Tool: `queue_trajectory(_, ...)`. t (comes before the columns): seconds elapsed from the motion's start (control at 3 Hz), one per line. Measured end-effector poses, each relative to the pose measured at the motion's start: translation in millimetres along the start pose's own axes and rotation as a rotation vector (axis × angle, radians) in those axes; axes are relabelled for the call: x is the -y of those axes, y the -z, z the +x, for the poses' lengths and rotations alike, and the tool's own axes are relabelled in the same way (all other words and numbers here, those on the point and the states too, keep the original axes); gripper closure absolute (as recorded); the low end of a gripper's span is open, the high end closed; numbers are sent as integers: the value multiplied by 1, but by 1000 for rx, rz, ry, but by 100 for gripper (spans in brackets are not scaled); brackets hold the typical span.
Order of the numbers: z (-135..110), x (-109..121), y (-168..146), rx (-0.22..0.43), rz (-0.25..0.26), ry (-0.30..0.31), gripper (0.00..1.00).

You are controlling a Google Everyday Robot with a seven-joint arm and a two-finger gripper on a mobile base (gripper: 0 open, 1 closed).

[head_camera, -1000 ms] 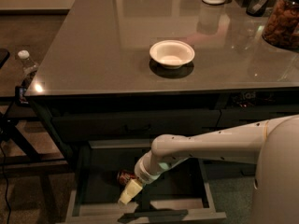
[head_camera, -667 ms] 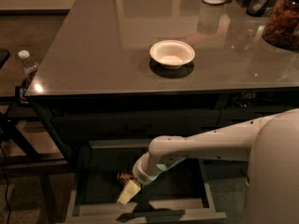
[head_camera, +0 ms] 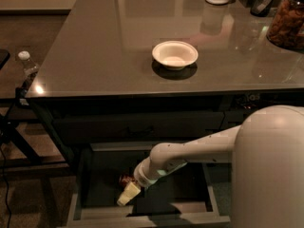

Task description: Pick coke can from middle drawer and place on counter

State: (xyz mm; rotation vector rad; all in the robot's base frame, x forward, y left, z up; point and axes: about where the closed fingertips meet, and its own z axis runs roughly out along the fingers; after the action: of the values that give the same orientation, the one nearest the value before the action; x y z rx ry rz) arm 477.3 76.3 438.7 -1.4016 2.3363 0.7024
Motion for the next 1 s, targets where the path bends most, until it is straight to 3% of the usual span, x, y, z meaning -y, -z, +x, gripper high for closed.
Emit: queue_trajectory(1.0,12,27,-37,24,-10,-30,0)
